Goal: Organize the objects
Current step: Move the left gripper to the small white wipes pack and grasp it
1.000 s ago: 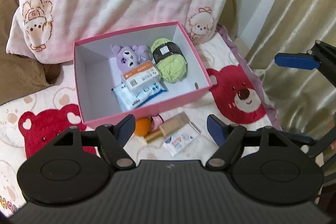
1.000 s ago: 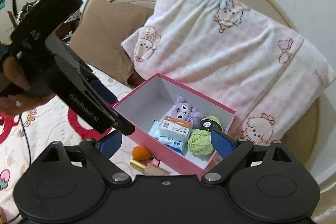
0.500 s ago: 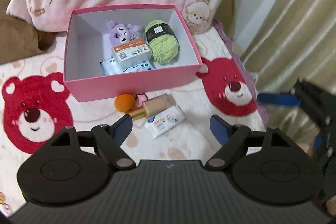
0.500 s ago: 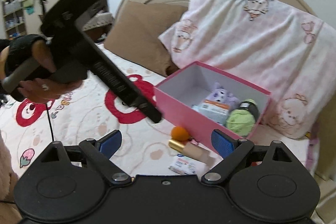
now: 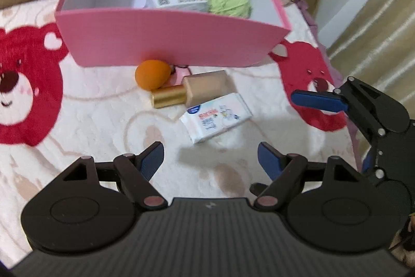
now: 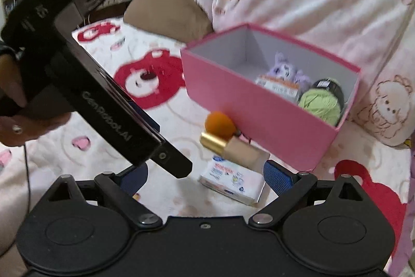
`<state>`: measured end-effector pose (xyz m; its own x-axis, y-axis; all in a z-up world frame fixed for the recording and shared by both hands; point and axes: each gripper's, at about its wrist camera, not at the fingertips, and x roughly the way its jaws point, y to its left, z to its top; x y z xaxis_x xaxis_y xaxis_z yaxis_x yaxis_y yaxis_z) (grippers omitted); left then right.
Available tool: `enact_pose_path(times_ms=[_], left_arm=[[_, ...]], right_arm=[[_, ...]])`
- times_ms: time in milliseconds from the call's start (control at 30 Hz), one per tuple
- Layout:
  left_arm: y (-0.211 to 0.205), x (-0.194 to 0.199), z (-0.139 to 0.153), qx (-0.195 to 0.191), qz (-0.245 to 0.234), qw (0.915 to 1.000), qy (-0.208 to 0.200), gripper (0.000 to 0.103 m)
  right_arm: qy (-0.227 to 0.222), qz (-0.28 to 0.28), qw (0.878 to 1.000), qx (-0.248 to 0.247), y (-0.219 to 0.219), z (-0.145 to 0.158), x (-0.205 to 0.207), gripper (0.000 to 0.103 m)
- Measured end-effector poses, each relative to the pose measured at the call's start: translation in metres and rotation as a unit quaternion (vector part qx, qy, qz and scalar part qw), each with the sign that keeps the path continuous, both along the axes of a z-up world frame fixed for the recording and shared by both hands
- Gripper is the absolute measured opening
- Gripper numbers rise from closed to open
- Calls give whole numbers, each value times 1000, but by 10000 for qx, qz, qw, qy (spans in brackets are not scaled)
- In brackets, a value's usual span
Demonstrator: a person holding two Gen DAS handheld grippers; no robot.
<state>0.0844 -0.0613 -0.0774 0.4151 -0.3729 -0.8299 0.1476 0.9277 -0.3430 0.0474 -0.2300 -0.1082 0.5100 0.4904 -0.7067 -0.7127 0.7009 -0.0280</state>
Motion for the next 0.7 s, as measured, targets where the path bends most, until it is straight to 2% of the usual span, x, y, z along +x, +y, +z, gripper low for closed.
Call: enact_pose_path(times_ms=[67,167,267,333,467,567,700], left_arm=[[-2,2,-12,26,41,10000,-40,77],[-4,6,-24,187,-21,9998,-83,77],[-1,11,-33,15,46,10000,-82,77],[-3,12,-39,43,76,9998,-182,77],[-6,13,-48,-10,187,9988,-462,74],[-7,15,-54,-167,222,9980,-563,68],[-8,15,-59,-435,167,9971,-606,55]], right_arm=[[42,-132,9999,-100,2,-12,10,98],[290,-396,9988,31,-1,-32,17,98],[297,-593,9978,-49,-2,-50,14,97],[331,-634,9974,-103,-1,-60,19,97],[508,-874,9948,124,-7,-71,28,97],[593,-972,9935,-29,-4,-85,36,97],[483,-971,9941,-53,0,-92,35,99]])
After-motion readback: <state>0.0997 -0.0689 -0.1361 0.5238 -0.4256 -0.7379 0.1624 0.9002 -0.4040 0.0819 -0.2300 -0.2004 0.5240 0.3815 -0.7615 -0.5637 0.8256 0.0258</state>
